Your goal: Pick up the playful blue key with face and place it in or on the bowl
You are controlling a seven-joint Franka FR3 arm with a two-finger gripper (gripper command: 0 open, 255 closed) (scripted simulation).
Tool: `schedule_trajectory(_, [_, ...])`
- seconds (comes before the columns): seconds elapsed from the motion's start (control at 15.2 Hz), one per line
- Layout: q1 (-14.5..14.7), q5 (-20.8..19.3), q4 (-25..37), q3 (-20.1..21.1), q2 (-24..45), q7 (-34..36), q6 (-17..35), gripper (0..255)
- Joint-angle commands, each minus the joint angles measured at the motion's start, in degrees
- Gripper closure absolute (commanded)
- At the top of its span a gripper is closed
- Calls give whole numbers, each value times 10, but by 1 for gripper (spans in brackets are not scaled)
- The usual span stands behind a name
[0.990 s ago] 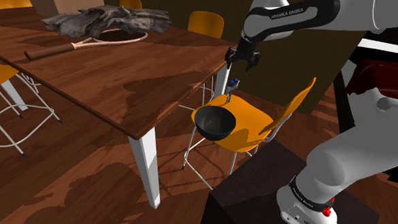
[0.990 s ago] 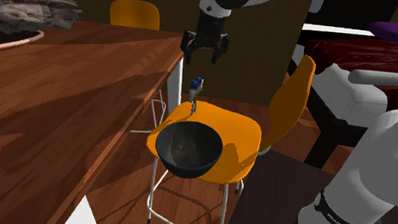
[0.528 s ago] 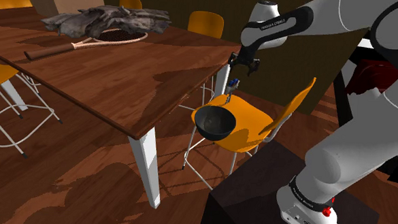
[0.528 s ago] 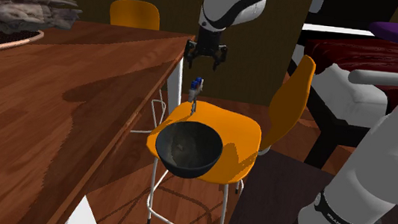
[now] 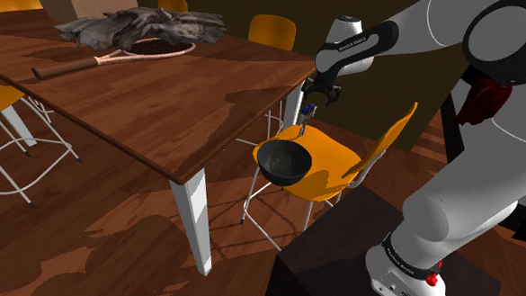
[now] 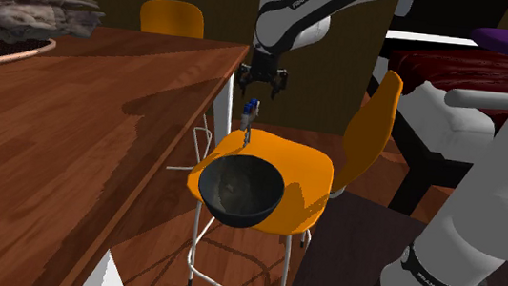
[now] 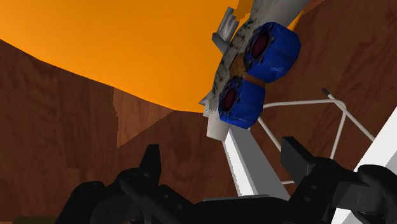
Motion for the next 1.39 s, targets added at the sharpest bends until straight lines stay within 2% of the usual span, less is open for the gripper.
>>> schedule_trajectory(0.0, [-1, -1, -4, -1, 14, 1, 18, 0])
schedule_trajectory(0.53, [-1, -1, -4, -1, 14, 1, 18, 0])
schedule_trajectory(0.59, [-1, -1, -4, -1, 14, 1, 18, 255])
schedule_trajectory(1.19, [-1, -1, -4, -1, 14, 1, 18, 255])
schedule_trajectory(1.32, [0, 0, 3, 0, 6, -1, 3, 255])
